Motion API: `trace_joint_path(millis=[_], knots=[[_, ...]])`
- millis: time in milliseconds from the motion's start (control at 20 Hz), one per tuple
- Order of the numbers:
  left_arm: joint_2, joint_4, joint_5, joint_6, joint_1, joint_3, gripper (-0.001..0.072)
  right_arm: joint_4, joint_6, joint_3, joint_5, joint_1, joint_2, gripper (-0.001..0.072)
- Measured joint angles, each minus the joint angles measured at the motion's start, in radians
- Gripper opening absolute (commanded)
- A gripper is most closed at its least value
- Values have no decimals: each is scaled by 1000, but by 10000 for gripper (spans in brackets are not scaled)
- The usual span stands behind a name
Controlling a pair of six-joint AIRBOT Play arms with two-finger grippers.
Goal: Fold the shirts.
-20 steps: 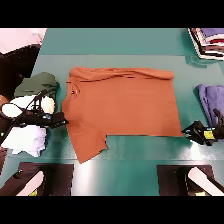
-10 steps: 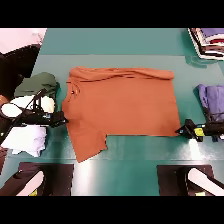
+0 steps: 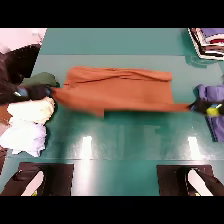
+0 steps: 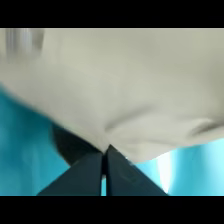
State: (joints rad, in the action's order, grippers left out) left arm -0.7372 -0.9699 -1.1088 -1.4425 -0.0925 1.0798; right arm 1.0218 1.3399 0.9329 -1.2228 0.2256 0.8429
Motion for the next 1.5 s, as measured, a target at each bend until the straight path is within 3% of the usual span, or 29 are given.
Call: trace_joint_path(millis=[400,650,900,1150,1350,1500], knots=[[31,-9,34,-3,0,765,22,13,5,665,-22,79,-136,13],[32,-49,68,0,0,982,22,122,35,943,-75,116,-98,13],[-19,-87,-27,-22,0,816,23,171,70,1037,-201,25,60,13],[-193,-90,-112,-26,1,524,23,190,88,873,-309,-77,271,13],[-398,-64,-113,-10,1,380,23,248,90,723,-322,-122,466,13],[-566,-49,-40,17,1,348,23,269,90,698,-267,-134,625,13]])
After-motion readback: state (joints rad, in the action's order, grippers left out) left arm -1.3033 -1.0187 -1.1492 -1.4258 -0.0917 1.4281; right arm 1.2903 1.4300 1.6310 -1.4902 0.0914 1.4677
